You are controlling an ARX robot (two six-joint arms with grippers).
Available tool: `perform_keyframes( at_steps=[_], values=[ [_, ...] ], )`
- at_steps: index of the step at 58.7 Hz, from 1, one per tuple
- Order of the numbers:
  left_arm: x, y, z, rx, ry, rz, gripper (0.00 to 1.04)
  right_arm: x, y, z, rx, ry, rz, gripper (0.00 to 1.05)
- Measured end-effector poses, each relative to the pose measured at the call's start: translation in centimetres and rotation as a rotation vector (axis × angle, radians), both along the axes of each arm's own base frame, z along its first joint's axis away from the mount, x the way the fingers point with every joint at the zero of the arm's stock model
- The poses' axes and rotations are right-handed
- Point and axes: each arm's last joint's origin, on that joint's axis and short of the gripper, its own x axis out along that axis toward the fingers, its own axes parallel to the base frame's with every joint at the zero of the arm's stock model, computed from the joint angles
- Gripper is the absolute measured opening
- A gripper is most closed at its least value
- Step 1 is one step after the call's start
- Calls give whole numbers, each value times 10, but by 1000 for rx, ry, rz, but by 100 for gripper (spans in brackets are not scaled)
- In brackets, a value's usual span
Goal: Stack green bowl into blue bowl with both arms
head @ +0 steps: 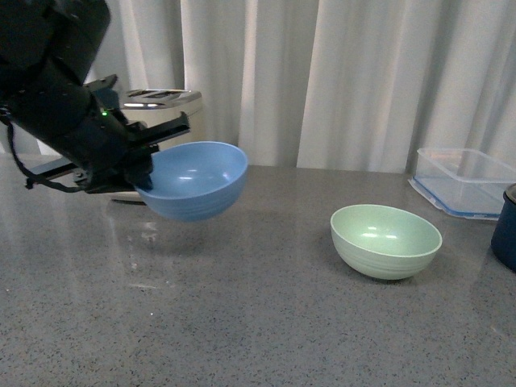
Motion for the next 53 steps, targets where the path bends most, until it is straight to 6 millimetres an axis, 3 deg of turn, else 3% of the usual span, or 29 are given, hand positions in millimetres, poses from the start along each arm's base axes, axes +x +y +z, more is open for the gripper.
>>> perform_keyframes(
  at_steps=[10,20,27,53],
  values=[
    [5,-33,-8,3,10,-54,4,0,0,0,0,0,0,95],
    [10,-50,-29,12,54,-81,4,0,0,0,0,0,0,95],
    [12,-57,-42,24,85,-89,4,0,0,0,0,0,0,95],
    [14,-78,-48,54,102,-125,4,0,0,0,0,0,0,95]
  ],
)
